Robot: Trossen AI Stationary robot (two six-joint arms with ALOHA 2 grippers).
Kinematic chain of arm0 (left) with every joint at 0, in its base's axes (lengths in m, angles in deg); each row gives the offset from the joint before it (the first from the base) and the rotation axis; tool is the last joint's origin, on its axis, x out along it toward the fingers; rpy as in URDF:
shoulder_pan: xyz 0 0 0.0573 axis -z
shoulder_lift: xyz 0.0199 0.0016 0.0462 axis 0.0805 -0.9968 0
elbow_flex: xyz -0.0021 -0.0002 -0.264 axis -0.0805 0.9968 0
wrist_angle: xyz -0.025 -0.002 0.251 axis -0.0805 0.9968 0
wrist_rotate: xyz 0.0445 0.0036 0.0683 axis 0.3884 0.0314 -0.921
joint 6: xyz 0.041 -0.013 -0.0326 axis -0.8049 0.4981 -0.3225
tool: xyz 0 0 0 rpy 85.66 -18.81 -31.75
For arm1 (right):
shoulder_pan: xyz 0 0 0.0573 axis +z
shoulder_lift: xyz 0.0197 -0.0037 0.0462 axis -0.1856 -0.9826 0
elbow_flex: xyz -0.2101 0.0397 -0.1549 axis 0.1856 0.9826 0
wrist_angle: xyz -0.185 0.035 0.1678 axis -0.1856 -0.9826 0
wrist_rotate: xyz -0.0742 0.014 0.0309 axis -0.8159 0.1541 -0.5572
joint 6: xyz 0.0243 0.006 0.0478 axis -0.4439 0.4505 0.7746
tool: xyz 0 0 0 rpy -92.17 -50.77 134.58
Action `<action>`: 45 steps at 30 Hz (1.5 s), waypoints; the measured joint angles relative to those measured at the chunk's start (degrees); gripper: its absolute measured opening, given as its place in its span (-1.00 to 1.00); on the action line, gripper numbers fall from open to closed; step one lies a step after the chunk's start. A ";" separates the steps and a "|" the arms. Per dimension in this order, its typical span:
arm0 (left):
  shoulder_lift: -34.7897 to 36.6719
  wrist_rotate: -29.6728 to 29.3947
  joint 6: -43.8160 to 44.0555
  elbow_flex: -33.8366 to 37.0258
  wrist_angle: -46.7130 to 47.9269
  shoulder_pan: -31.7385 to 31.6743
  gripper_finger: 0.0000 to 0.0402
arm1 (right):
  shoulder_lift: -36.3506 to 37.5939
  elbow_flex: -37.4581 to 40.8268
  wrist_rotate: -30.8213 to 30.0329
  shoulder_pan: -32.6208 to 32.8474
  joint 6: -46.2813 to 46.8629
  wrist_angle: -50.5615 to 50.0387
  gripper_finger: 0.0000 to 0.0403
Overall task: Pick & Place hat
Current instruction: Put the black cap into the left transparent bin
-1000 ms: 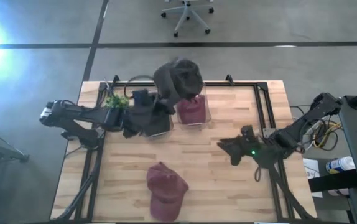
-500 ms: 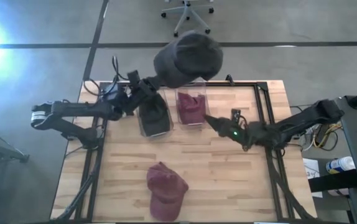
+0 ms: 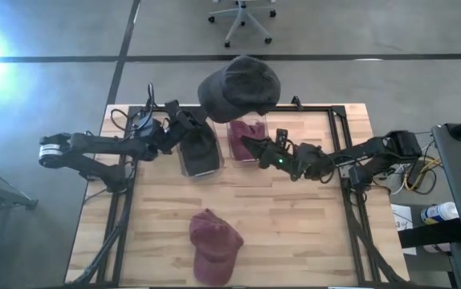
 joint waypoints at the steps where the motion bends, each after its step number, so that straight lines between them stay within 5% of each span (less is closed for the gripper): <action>1: 0.00 0.10 0.09 0.08 0.00 0.00 -0.96 | 0.07 -0.09 0.14 -0.32 -0.81 0.08 -0.20; 14: 0.00 1.12 1.46 0.32 -0.70 -0.38 -0.96 | 1.71 -0.50 2.58 -3.23 -7.33 -1.92 0.04; 22: 0.02 2.36 1.86 0.49 -0.61 -2.11 -0.95 | 9.10 -1.58 6.03 -3.40 -7.01 -29.24 0.06; 45: 0.04 8.33 3.11 0.71 -1.64 -3.87 -0.95 | -3.76 -19.17 14.86 -11.30 -13.39 -20.79 0.04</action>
